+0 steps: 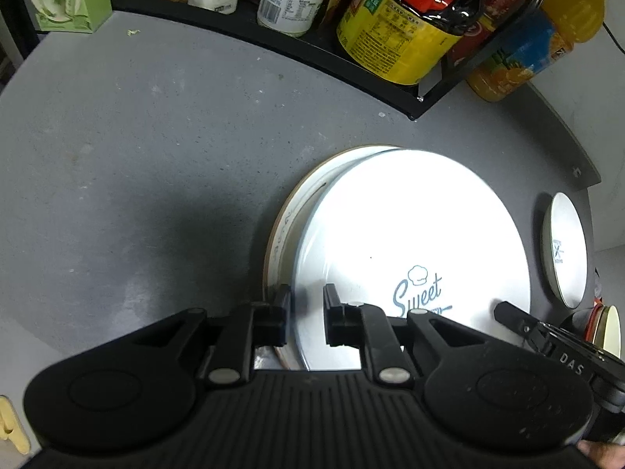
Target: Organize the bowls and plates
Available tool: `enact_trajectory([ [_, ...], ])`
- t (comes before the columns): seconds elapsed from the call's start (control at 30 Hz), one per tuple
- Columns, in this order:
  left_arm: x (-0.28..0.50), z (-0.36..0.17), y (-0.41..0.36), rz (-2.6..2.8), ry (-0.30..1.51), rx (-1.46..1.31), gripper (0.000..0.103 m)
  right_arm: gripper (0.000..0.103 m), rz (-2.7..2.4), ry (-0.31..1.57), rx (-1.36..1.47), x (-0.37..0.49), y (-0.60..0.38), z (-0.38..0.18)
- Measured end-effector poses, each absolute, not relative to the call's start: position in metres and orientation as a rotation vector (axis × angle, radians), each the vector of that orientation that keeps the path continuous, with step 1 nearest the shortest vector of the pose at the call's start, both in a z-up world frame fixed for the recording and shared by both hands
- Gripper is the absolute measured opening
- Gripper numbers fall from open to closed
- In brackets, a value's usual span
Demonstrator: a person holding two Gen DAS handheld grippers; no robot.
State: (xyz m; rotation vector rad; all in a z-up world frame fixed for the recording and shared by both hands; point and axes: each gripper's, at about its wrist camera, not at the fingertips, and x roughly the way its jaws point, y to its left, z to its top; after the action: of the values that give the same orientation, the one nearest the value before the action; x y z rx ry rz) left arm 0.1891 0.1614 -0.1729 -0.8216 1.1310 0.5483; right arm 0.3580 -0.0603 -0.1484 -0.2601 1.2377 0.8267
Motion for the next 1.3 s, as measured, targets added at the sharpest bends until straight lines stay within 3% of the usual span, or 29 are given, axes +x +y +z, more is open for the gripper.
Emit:
enact_trajectory([
  [0.23,0.183,-0.146,0.168,0.556,1.072,-0.800,0.016,0.010,0.830,1.240,-0.262,0.359,-0.060,-0.149],
  [0.37,0.181,-0.144,0.170,0.584,1.078,-0.774,0.038,0.011,0.830,1.238,-0.266,0.359,-0.059,-0.151],
  [0.77,0.163,-0.169,0.176,0.638,1.101,-0.816,0.040,0.028,0.797,1.272,-0.328,0.357,-0.049,-0.158],
  [0.87,0.167,-0.166,0.175,0.647,1.116,-0.796,0.040,0.037,0.782,1.279,-0.349,0.357,-0.045,-0.152],
  [0.93,0.171,-0.162,0.173,0.644,1.121,-0.768,0.040,0.054,0.785,1.265,-0.348,0.356,-0.045,-0.147],
  [1.13,0.185,-0.146,0.167,0.633,1.131,-0.703,0.048,0.065,0.774,1.248,-0.312,0.358,-0.050,-0.132],
  [1.23,0.193,-0.134,0.161,0.585,1.126,-0.674,0.058,0.081,0.758,1.221,-0.310,0.359,-0.053,-0.122],
  [1.3,0.199,-0.126,0.158,0.559,1.130,-0.653,0.070,0.085,0.754,1.200,-0.305,0.359,-0.055,-0.113],
])
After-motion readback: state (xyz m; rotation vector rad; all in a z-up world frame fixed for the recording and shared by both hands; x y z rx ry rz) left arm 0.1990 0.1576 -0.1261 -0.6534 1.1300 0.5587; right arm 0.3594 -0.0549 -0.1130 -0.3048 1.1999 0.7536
